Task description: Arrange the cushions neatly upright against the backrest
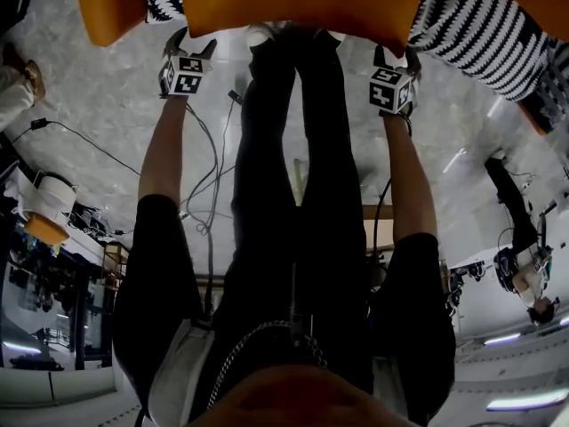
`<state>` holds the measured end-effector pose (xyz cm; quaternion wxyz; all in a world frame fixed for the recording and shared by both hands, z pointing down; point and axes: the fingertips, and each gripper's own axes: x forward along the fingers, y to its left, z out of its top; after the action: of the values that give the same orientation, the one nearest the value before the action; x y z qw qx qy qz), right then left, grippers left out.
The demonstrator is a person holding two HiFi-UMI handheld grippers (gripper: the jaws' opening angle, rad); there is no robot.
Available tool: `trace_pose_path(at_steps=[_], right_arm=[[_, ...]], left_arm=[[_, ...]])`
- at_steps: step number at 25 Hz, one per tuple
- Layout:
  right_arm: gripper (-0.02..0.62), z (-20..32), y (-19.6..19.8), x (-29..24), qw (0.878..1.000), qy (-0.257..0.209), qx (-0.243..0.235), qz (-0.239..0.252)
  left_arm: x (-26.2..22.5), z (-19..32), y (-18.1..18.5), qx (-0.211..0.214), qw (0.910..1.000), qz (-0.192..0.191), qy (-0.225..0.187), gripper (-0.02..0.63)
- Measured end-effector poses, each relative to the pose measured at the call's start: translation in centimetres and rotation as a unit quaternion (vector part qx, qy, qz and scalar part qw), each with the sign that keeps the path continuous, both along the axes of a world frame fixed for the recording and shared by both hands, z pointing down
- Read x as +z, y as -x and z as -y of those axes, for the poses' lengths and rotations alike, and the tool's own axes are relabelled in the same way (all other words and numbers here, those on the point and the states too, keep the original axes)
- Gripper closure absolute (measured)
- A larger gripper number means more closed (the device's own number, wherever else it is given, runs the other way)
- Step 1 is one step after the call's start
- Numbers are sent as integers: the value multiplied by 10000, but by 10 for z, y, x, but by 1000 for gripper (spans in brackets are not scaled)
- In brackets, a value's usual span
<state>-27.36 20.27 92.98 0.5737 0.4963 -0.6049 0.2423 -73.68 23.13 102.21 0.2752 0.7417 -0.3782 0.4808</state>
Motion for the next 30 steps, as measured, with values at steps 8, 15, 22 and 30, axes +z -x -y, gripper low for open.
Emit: trace_pose_path(at_steps=[8, 15, 22, 30], right_arm=[[533, 5, -15, -2, 9973, 656, 105, -323], [561, 11, 0, -39, 9978, 653, 20, -122], [563, 19, 8, -98, 9935, 1124, -175, 45], [561, 60, 21, -144, 9935, 1063, -303, 268]], left_arm=[[-24, 15, -7, -103, 9999, -14, -71, 582], [-77, 23, -8, -317, 9980, -353, -425, 586], [-153, 56, -3, -263, 9970, -416, -594, 586], [-227, 126, 8, -340, 9926, -704, -925, 586]])
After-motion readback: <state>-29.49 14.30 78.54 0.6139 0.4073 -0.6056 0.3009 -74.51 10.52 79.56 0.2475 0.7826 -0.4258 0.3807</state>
